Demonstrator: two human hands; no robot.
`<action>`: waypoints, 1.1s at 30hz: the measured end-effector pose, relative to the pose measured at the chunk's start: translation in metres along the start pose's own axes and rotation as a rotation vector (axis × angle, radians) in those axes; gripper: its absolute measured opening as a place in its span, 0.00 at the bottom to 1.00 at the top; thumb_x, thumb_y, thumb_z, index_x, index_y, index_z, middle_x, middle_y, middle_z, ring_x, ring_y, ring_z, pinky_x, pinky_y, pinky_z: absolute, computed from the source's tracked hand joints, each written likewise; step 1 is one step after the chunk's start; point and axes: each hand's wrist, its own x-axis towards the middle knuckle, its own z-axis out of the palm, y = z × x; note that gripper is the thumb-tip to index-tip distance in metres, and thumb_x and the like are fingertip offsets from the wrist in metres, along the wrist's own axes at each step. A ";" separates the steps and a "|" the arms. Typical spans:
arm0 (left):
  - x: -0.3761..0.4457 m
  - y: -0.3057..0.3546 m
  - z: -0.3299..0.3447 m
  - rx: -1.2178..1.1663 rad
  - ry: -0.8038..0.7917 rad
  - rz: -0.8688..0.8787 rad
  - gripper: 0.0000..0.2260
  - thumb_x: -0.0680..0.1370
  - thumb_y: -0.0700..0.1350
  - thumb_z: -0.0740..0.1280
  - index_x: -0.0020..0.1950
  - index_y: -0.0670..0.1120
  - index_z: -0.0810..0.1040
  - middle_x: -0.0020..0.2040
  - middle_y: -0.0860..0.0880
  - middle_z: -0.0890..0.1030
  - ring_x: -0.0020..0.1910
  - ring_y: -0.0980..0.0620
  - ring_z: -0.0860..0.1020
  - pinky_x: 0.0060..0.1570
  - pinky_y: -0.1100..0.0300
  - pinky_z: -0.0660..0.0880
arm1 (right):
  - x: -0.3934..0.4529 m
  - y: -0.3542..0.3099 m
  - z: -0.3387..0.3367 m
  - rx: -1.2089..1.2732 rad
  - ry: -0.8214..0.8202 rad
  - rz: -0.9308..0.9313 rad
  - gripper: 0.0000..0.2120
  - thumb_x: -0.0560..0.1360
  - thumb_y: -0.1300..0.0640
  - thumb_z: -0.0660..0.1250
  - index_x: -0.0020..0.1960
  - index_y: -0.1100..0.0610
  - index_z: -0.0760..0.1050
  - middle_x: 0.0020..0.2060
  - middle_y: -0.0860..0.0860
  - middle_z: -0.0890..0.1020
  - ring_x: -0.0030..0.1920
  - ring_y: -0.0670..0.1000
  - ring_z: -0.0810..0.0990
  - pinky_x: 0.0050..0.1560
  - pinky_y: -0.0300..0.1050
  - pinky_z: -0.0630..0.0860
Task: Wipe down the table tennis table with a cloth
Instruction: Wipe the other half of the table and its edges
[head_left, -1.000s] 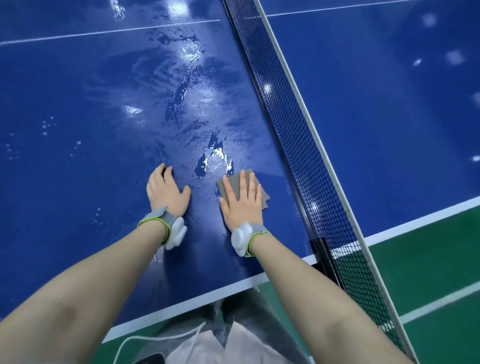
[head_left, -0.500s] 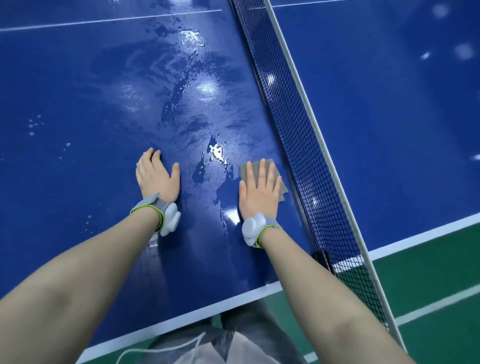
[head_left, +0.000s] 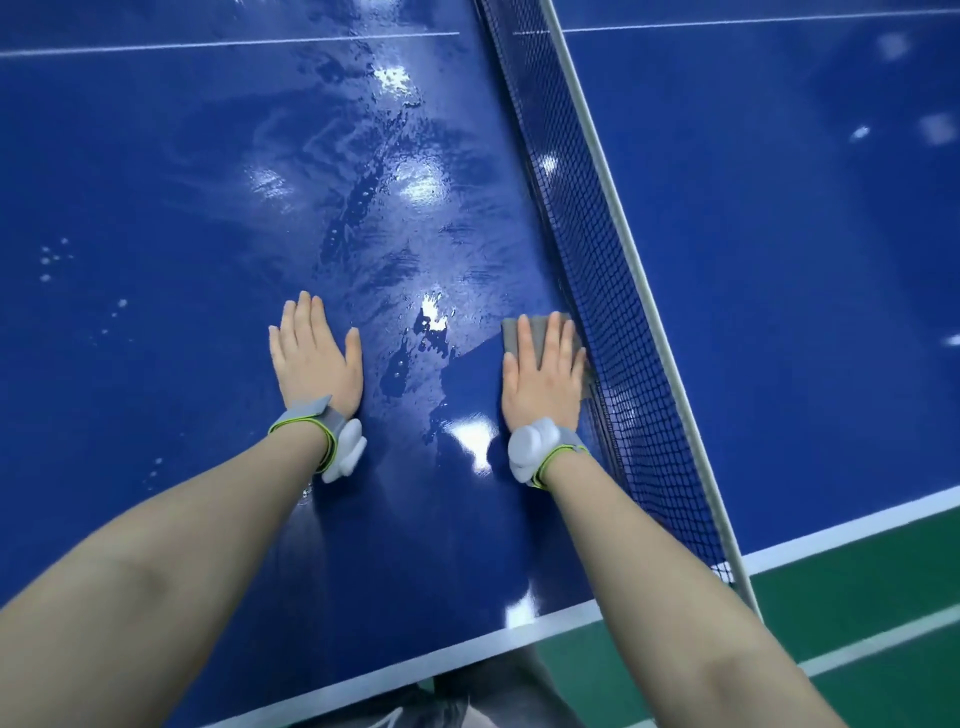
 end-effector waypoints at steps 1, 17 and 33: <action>0.000 0.000 0.001 0.030 -0.005 0.001 0.25 0.81 0.51 0.51 0.75 0.40 0.53 0.76 0.45 0.54 0.76 0.48 0.49 0.74 0.51 0.43 | 0.001 -0.005 0.000 0.007 -0.005 0.022 0.33 0.75 0.43 0.31 0.78 0.51 0.48 0.77 0.57 0.49 0.77 0.58 0.45 0.74 0.56 0.40; 0.000 0.002 0.004 0.042 0.001 -0.010 0.24 0.81 0.50 0.52 0.74 0.40 0.56 0.76 0.45 0.57 0.75 0.48 0.51 0.74 0.51 0.44 | 0.038 -0.018 0.005 -0.030 0.017 -0.152 0.28 0.78 0.47 0.43 0.75 0.53 0.60 0.74 0.58 0.62 0.75 0.59 0.58 0.72 0.58 0.55; 0.037 0.005 0.006 0.026 0.041 0.131 0.22 0.80 0.47 0.49 0.70 0.37 0.65 0.70 0.39 0.66 0.71 0.41 0.62 0.72 0.49 0.53 | 0.075 -0.046 0.003 0.002 0.024 -0.234 0.27 0.78 0.46 0.46 0.69 0.56 0.71 0.73 0.60 0.64 0.74 0.59 0.59 0.72 0.59 0.53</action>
